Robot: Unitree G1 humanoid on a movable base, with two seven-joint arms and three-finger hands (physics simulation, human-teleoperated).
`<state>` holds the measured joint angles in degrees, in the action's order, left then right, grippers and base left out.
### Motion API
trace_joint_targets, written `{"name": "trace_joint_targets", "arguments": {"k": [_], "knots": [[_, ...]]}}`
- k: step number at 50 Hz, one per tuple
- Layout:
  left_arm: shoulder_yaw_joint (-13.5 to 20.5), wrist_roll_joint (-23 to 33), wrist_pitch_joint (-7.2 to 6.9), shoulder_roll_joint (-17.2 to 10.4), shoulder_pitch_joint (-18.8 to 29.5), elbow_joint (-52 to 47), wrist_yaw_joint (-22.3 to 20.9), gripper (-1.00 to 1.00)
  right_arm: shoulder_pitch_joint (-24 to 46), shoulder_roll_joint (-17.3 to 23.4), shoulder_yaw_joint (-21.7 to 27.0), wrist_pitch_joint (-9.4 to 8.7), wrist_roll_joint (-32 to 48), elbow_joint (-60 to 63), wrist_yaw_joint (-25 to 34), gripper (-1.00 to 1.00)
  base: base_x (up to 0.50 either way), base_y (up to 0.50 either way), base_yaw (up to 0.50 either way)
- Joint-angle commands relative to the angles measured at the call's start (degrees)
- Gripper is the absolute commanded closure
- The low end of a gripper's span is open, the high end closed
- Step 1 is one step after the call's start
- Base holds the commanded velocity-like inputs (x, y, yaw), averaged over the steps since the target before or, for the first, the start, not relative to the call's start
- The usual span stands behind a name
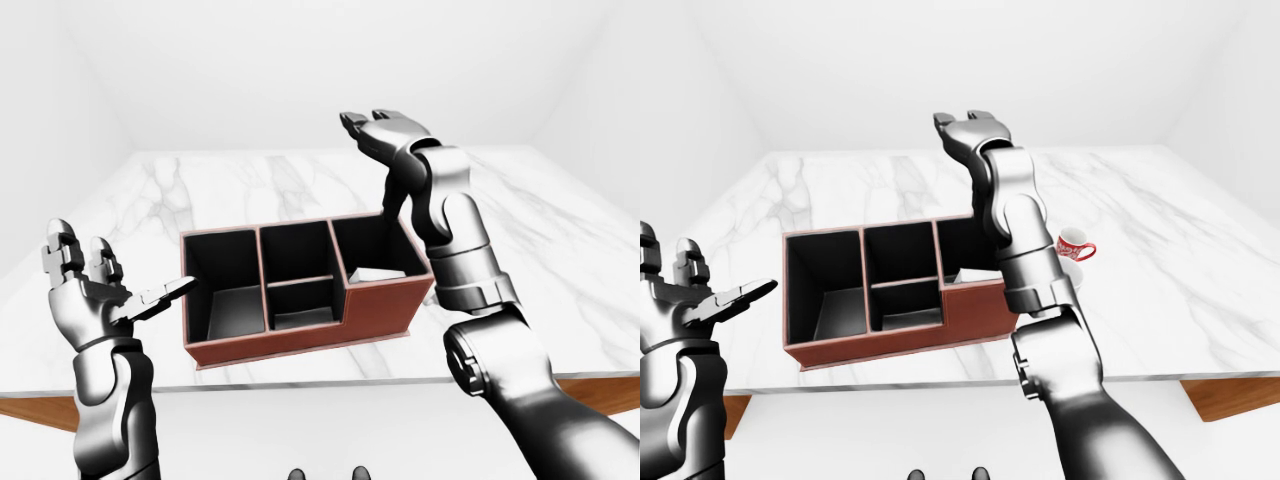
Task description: Pick up the book and place it in the right compartment of the caddy.
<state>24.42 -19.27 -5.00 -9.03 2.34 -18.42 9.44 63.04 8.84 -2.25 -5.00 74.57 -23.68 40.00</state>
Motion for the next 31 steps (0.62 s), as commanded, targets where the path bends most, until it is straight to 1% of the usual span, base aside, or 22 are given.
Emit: {"name": "trace_joint_targets", "arguments": {"k": [1, 10, 13, 18, 26, 31], "knots": [[0.07, -0.09, 0.00, -0.08, 0.08, -0.26, 0.09, -1.00, 0.57, -0.01, 0.50, 0.00, 1.24, 8.01, 0.00, -1.00, 0.00, 0.00, 0.00], [0.06, -0.04, 0.00, -0.09, 0.14, -0.25, 0.11, -1.00, 0.97, -0.35, 1.41, 0.00, 2.22, 16.71, 0.00, -1.00, 0.00, 0.00, 0.00], [0.11, -0.12, 0.00, -0.10, 0.13, -0.33, 0.13, -1.00, 3.03, -0.97, 2.79, 0.00, -0.17, 18.47, 0.00, -1.00, 0.00, 0.00, 0.00], [0.02, -0.04, 0.00, -0.02, 0.00, -0.64, 0.16, -1.00, 5.16, 0.24, 3.11, 0.00, -3.85, 18.25, 0.00, -1.00, 0.00, 0.00, 0.00], [-0.04, 0.11, 0.00, 0.12, -0.12, -0.66, 0.06, -1.00, 2.23, 1.08, 3.25, 0.00, -7.98, 24.74, 0.00, -1.00, 0.00, 0.00, 0.00], [-0.06, 0.16, 0.00, 0.11, -0.07, -0.46, -0.03, -1.00, 1.82, 0.26, 4.03, 0.00, -14.15, 24.47, 0.00, -1.00, 0.00, 0.00, 0.00]]}}
